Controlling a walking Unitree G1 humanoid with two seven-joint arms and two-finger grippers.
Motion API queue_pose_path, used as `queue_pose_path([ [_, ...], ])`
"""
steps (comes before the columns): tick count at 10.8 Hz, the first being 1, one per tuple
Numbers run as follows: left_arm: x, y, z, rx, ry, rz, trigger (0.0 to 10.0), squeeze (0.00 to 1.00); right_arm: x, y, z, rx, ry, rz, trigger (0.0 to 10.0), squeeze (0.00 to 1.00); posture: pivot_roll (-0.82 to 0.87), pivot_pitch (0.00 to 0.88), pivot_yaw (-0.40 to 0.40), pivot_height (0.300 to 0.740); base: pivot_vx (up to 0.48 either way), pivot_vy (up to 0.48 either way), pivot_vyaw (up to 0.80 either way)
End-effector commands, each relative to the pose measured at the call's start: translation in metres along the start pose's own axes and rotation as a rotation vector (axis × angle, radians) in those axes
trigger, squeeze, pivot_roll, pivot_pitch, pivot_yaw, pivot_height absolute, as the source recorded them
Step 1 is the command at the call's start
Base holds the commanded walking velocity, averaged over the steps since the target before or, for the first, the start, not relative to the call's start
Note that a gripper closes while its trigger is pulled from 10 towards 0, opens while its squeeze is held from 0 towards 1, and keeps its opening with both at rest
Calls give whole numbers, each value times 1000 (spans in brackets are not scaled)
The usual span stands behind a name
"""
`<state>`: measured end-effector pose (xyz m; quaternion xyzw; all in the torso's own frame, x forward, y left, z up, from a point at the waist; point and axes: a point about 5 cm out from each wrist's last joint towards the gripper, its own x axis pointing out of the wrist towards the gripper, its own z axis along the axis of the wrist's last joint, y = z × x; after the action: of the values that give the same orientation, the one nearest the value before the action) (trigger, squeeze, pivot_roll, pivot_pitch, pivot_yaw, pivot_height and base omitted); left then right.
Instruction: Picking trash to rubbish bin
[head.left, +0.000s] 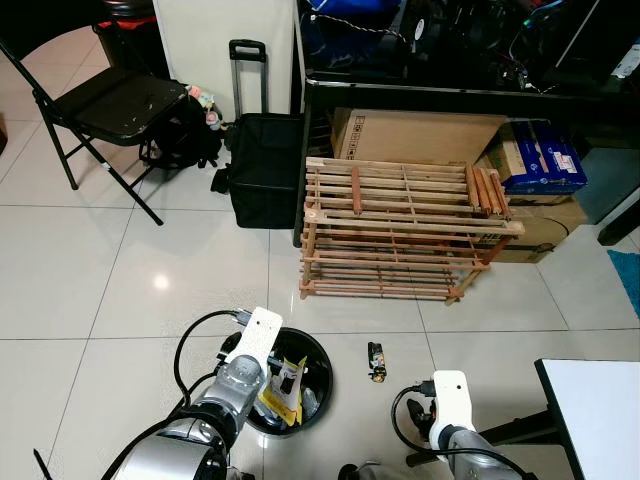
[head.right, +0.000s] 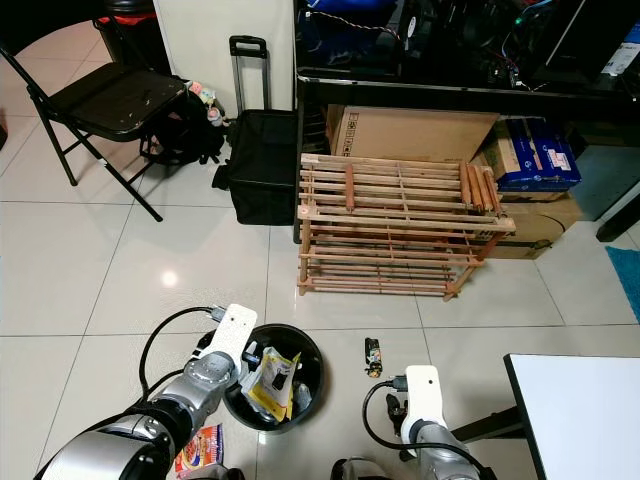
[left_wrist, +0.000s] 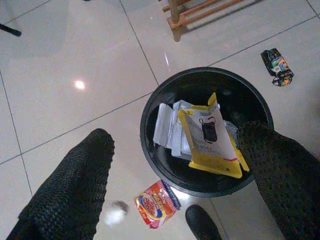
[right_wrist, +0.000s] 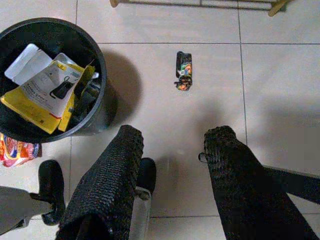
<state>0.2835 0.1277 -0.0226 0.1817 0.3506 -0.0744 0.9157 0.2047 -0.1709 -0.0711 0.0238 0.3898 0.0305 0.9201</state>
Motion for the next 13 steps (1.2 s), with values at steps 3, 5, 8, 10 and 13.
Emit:
queue_pose_path([
  [3,0,-1,4,39,-44,12,10000,0,-1,-2,-2,10,2,-13,10000,0,-73,105,-87,740,0,0,0],
  [5,-1,4,2,39,-69,37,10000,0,0,0,-1,12,-1,-10,10000,0,-69,103,-81,740,0,0,0],
  [8,-3,13,4,26,-173,77,10000,0,2,3,7,29,-32,-10,10000,0,-55,93,-68,740,0,0,0],
  [10,-7,26,-3,-21,-239,137,10000,0,5,5,21,48,-92,-10,10000,0,-31,73,-57,740,0,0,0],
  [13,-14,38,-23,-24,-271,198,10000,0,6,2,41,85,-204,-35,10000,0,-11,39,-51,740,0,0,0],
])
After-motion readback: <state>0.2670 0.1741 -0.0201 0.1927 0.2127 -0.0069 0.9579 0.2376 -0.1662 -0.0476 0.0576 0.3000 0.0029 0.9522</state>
